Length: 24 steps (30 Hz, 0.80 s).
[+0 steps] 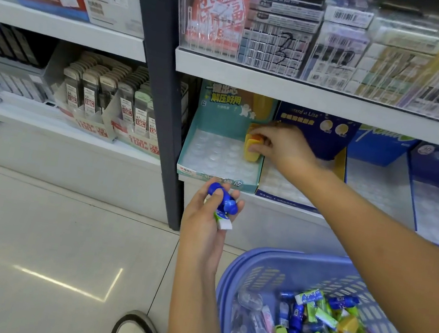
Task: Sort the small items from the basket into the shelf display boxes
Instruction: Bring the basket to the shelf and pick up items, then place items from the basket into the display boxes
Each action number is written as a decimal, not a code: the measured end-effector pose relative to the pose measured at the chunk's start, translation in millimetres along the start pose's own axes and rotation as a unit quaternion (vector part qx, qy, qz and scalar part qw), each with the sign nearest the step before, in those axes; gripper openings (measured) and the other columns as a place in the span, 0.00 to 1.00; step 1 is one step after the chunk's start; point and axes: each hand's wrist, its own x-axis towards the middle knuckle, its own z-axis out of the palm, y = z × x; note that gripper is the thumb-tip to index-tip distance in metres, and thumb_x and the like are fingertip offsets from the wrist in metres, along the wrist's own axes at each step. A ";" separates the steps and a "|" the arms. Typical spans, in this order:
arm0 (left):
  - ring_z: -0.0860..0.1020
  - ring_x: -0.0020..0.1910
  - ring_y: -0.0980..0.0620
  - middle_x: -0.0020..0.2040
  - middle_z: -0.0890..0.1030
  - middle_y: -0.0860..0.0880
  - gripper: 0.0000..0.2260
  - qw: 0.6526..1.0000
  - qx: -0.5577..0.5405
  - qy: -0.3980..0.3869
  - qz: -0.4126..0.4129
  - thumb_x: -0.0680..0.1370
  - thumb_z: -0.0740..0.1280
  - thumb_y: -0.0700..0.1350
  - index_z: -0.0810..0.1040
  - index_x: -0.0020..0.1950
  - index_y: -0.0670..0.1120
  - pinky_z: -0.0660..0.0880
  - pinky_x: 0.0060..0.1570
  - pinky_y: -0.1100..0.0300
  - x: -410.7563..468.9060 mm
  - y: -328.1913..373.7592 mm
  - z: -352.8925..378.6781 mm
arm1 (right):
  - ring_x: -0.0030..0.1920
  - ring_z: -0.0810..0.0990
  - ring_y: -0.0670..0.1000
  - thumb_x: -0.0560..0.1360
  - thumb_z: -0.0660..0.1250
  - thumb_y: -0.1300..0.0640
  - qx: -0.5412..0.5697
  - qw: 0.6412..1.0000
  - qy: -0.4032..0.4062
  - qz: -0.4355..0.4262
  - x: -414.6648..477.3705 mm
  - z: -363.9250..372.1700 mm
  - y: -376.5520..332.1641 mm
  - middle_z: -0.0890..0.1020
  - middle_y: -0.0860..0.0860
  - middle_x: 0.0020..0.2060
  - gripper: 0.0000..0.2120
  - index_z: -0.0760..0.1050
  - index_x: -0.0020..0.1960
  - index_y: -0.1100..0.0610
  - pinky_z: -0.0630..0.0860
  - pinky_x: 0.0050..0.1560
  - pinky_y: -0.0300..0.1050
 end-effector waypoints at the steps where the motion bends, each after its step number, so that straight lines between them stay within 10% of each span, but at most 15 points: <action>1: 0.79 0.42 0.48 0.47 0.77 0.42 0.12 1.000 0.000 0.006 0.000 0.80 0.60 0.34 0.71 0.63 0.36 0.80 0.43 0.58 0.5 0.4 -1.8 | 0.59 0.76 0.58 0.74 0.69 0.54 0.000 1.000 -0.006 0.009 0.4 2.0 0.3 0.78 0.58 0.60 0.18 0.76 0.63 0.56 0.73 0.60 0.48; 15: 0.83 0.49 0.46 0.52 0.80 0.38 0.12 0.999 -0.042 0.008 0.022 0.80 0.60 0.35 0.74 0.63 0.43 0.81 0.49 0.56 2.8 -2.2 -9.3 | 0.54 0.78 0.50 0.76 0.66 0.53 0.110 0.991 0.056 0.045 -1.0 16.6 3.3 0.77 0.50 0.58 0.15 0.73 0.62 0.54 0.74 0.51 0.43; 20: 0.83 0.51 0.47 0.51 0.81 0.39 0.10 1.000 -0.011 -0.001 0.028 0.80 0.62 0.37 0.75 0.59 0.36 0.80 0.48 0.59 3.2 -4.3 -8.8 | 0.63 0.68 0.58 0.81 0.55 0.53 -0.230 0.970 0.061 -0.052 -7.3 29.5 6.7 0.69 0.54 0.69 0.20 0.63 0.72 0.54 0.72 0.54 0.48; 24: 0.82 0.54 0.47 0.51 0.83 0.40 0.10 0.999 0.001 -0.005 0.036 0.80 0.62 0.39 0.75 0.58 0.35 0.79 0.52 0.60 0.8 -0.6 -4.2 | 0.65 0.64 0.59 0.80 0.56 0.57 -0.271 0.961 0.038 -0.036 -5.5 22.3 -1.3 0.68 0.55 0.69 0.21 0.61 0.73 0.55 0.69 0.56 0.49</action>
